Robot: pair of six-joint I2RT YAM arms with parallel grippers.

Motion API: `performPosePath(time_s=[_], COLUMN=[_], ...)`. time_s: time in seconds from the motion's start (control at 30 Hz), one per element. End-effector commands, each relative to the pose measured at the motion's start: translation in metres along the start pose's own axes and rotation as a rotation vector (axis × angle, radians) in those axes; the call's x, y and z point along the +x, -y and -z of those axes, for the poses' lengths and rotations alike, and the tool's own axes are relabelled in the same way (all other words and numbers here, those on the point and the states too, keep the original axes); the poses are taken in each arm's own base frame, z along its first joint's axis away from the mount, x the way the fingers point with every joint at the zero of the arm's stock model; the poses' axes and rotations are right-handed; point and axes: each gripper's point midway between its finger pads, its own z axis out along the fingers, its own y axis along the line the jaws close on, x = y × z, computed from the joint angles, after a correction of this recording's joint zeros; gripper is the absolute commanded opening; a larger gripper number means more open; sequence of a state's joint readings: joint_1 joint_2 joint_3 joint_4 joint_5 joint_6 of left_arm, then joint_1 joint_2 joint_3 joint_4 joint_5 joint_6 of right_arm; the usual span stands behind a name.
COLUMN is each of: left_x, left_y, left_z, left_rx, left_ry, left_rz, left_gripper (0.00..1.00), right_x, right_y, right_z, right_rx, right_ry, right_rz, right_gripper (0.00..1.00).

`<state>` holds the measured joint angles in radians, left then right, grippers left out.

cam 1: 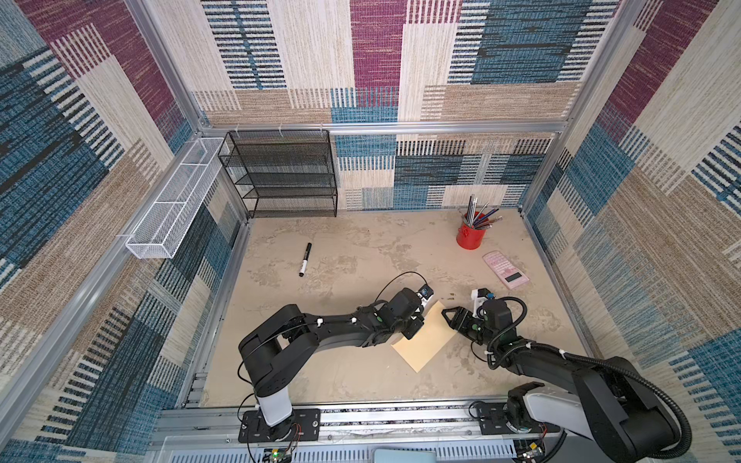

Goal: Fold the letter paper in half and place it into the envelope
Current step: Fold the envelope flap on the envelope.

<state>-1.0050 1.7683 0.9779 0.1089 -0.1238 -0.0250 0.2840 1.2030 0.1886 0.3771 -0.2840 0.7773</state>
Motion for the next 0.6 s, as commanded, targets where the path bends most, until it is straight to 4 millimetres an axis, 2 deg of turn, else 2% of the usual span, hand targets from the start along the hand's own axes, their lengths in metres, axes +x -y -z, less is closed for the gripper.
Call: performPosePath(time_s=[0.0, 0.3, 0.57], left_x=[0.004, 0.019, 0.053], left_y=[0.007, 0.028, 0.031], left_z=[-0.001, -0.016, -0.039], left_rx=[0.014, 0.032, 0.011], left_ry=[-0.023, -0.077, -0.178], left_rz=[-0.035, -0.081, -0.1], left_gripper=[0.39, 0.39, 0.38], right_x=[-0.001, -0.001, -0.021], right_y=[0.0, 0.0, -0.018], right_z=[-0.001, -0.001, 0.008], right_rx=[-0.002, -0.003, -0.016], right_ry=[0.006, 0.008, 0.06], right_rz=[-0.014, -0.02, 0.028], right_gripper=[0.63, 0.63, 0.63])
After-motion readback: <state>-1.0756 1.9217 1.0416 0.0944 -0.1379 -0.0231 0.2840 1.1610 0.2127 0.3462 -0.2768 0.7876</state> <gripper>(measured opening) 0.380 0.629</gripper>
